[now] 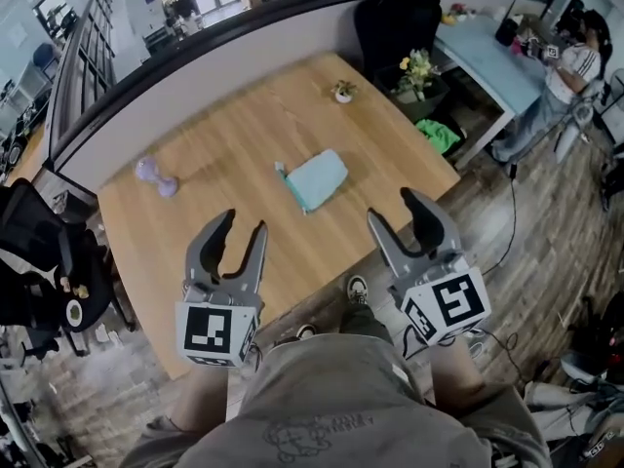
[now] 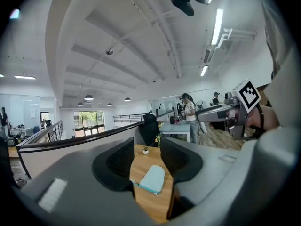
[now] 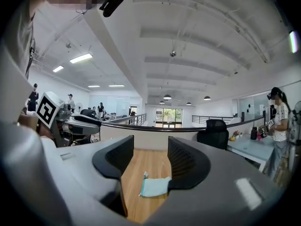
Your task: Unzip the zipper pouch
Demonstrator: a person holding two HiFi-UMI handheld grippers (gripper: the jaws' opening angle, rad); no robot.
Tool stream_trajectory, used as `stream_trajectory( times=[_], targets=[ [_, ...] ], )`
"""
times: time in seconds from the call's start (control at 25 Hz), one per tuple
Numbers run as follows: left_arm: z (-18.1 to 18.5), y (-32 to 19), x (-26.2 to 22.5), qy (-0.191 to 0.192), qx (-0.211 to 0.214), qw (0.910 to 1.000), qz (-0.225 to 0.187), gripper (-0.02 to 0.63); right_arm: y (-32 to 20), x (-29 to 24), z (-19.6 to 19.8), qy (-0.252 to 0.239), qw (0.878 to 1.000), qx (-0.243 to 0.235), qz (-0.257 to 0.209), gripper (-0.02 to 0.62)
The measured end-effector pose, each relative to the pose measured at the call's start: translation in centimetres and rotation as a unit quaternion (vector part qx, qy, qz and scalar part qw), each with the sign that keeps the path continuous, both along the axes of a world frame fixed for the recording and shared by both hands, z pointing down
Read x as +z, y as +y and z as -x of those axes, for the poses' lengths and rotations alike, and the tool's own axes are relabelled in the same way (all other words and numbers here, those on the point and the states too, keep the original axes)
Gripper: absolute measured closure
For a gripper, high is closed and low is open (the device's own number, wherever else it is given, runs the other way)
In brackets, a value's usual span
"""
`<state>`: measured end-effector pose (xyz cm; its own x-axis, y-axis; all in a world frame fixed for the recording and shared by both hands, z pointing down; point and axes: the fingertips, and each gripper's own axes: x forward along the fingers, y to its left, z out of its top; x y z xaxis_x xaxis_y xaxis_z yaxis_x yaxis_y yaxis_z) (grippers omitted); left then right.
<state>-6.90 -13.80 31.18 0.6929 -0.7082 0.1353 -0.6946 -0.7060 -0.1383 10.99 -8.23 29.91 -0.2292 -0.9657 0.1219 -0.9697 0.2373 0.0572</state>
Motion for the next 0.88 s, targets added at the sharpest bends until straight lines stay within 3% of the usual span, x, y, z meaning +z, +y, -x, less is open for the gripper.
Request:
stream_trajectory(
  times=[0.4, 0.88],
  targets=[
    [-6.1, -5.4, 0.7, -0.016, -0.093, 0.9955, 0.009, 0.439, -8.8, 0.5, -5.7, -0.002, 0.994, -0.111, 0.013, 0.382],
    [-6.9, -7.2, -0.2, -0.026, -0.222, 0.9747, -0.002, 0.439, -14.2, 1.4, -7.8, 0.005, 0.973, -0.228, 0.017, 0.382]
  ],
)
